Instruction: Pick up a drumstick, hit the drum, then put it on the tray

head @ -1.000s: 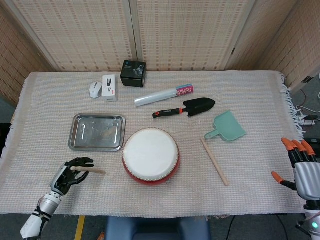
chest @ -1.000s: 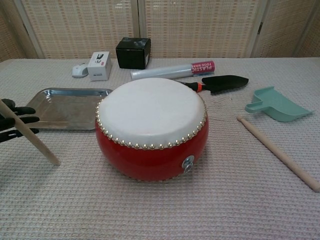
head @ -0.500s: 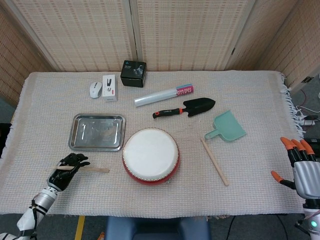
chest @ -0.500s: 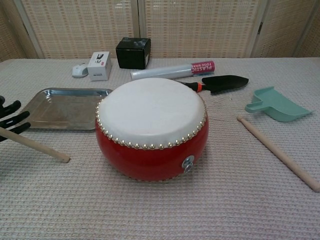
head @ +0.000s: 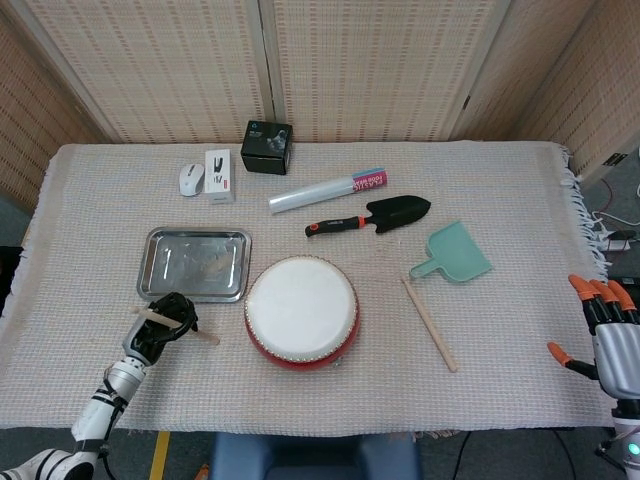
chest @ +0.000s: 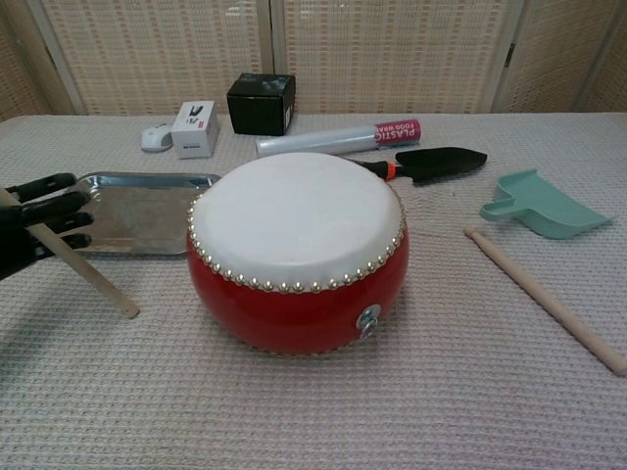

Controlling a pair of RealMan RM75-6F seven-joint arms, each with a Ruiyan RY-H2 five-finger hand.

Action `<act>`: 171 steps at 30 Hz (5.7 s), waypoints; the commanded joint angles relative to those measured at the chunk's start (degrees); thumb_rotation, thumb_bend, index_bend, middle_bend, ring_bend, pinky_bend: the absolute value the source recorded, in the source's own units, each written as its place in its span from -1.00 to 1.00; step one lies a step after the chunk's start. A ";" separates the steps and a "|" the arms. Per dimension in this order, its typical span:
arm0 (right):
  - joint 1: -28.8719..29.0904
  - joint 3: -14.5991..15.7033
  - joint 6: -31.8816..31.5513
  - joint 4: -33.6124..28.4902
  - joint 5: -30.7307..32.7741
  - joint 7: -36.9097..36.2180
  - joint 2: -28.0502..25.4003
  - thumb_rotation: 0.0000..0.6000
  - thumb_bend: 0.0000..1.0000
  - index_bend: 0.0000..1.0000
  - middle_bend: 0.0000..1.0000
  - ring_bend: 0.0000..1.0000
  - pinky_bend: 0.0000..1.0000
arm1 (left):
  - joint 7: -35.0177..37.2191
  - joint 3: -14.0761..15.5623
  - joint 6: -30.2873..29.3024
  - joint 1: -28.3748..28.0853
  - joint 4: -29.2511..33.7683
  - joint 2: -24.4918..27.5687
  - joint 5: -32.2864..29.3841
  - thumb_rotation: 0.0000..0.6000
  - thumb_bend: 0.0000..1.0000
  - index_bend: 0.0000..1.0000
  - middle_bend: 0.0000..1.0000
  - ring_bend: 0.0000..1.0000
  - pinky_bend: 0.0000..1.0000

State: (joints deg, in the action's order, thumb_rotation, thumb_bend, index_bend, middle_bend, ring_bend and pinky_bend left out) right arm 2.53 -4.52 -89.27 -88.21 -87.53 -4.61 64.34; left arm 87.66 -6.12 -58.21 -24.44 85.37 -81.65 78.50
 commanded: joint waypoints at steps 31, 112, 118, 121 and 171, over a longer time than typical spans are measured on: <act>-0.42 -0.30 -0.47 0.34 0.16 -0.47 -0.31 1.00 -0.69 -0.86 -0.75 -1.00 -0.84 | -13.78 -2.11 0.20 -0.03 -4.54 -9.55 0.33 0.98 -0.47 0.23 0.32 0.21 0.24; -0.39 -0.45 -1.29 -4.00 -0.76 3.88 -1.16 1.00 -0.69 -0.86 -0.75 -1.00 -0.84 | -11.56 2.14 -1.71 2.83 -18.76 -16.01 4.08 1.00 -0.47 0.66 0.78 0.65 0.57; -0.40 -0.44 -1.41 -4.05 -0.91 3.96 -1.18 1.00 -0.69 -0.86 -0.75 -1.00 -0.84 | -13.10 2.67 -4.01 3.79 -19.84 -17.35 4.77 1.00 -0.46 0.79 0.90 0.77 0.69; -0.43 -0.43 -1.51 -4.13 -1.00 4.04 -1.20 1.00 -0.69 -0.86 -0.75 -1.00 -0.84 | -13.35 2.90 -4.54 4.08 -20.35 -17.84 4.95 1.00 -0.45 0.87 0.98 0.85 0.77; 0.67 -1.75 -3.41 -2.44 -3.23 1.56 -3.32 1.00 -0.69 -0.86 -0.75 -1.00 -0.84 | -118.90 -7.56 -3.66 -13.03 1.26 -3.17 8.75 1.00 0.45 1.00 1.00 1.00 1.00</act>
State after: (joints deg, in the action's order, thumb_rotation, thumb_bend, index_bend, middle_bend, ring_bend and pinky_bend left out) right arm 3.19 -6.26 -92.66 -90.67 -90.74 -3.04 61.04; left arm -17.79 -11.26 -67.17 -32.45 80.08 -85.91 90.05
